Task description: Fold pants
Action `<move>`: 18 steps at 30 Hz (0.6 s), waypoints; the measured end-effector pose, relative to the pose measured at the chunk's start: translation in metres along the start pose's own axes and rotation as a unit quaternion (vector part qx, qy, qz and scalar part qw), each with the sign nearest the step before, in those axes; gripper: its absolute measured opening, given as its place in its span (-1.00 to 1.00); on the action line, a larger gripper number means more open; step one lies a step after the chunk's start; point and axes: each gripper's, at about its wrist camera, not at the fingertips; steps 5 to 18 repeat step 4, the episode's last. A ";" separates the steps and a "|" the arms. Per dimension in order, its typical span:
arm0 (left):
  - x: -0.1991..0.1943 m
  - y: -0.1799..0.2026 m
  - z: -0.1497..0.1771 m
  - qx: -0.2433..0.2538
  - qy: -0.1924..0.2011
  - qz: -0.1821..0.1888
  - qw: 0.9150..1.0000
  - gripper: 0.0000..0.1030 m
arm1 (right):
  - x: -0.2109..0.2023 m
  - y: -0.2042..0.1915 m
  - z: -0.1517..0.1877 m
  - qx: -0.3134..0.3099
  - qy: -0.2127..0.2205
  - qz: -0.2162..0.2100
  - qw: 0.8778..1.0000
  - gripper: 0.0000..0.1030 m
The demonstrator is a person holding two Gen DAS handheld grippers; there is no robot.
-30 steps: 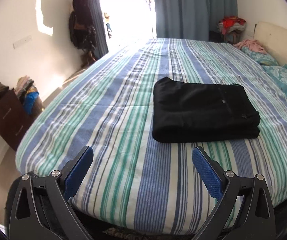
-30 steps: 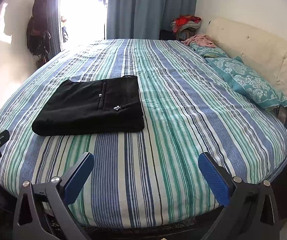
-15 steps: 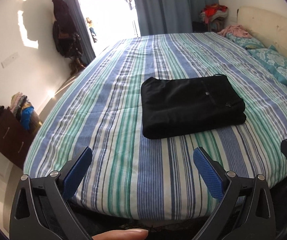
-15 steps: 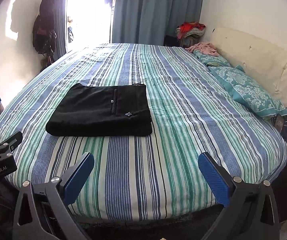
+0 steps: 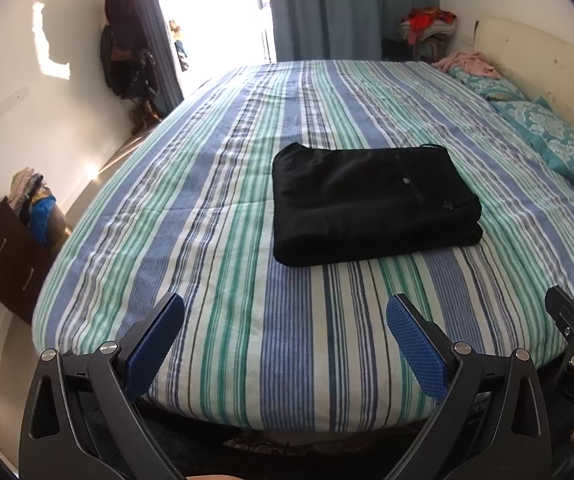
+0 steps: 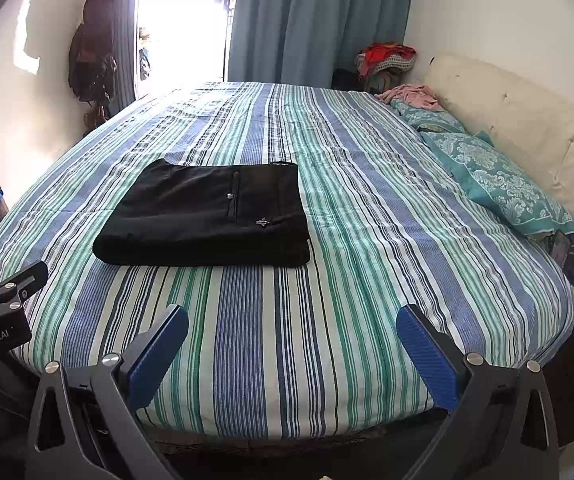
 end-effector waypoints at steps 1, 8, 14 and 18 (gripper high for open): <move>0.000 0.000 0.001 -0.003 -0.003 0.002 1.000 0.97 | 0.000 0.000 0.001 0.000 -0.001 0.001 1.000 1.00; -0.003 0.000 0.001 -0.002 0.000 -0.001 1.000 0.97 | 0.000 0.000 0.002 0.001 0.000 0.003 1.000 1.00; -0.003 0.000 0.001 -0.002 0.000 -0.001 1.000 0.97 | 0.000 0.000 0.002 0.001 0.000 0.003 1.000 1.00; -0.003 0.000 0.001 -0.002 0.000 -0.001 1.000 0.97 | 0.000 0.000 0.002 0.001 0.000 0.003 1.000 1.00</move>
Point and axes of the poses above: each gripper's, at about its wrist camera, not at the fingertips, and x roughly the way its jaws point, y to its right, z to its underside, and after that the axes turned 8 degrees about -z, right-handed
